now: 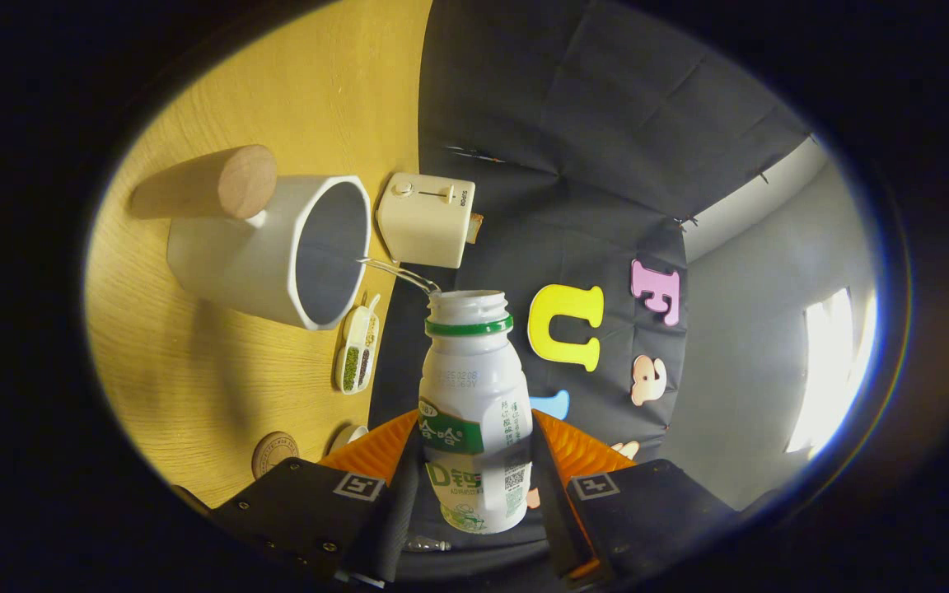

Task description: Take the bottle from table, then pour the juice into the cup, finally place the bottle on the coaster

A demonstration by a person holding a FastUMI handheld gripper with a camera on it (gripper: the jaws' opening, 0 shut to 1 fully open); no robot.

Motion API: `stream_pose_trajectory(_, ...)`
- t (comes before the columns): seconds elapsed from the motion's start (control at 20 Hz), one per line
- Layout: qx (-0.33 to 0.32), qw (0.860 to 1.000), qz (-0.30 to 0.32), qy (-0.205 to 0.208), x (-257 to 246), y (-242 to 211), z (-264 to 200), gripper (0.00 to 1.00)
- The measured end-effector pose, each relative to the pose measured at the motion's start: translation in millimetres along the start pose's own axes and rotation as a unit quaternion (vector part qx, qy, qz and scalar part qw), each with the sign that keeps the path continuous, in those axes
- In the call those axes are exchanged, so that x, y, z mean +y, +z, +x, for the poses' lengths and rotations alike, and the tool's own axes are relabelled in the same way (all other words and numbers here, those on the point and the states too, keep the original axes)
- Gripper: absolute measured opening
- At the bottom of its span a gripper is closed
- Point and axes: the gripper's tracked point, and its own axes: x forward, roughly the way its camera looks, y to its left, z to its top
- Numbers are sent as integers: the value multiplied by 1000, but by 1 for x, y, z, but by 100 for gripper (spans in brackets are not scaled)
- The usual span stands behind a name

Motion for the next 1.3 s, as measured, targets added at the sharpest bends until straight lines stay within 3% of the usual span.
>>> stream_pose_trajectory(1.3, -5, 999, -35, -10, -5, -1, 2, 68)
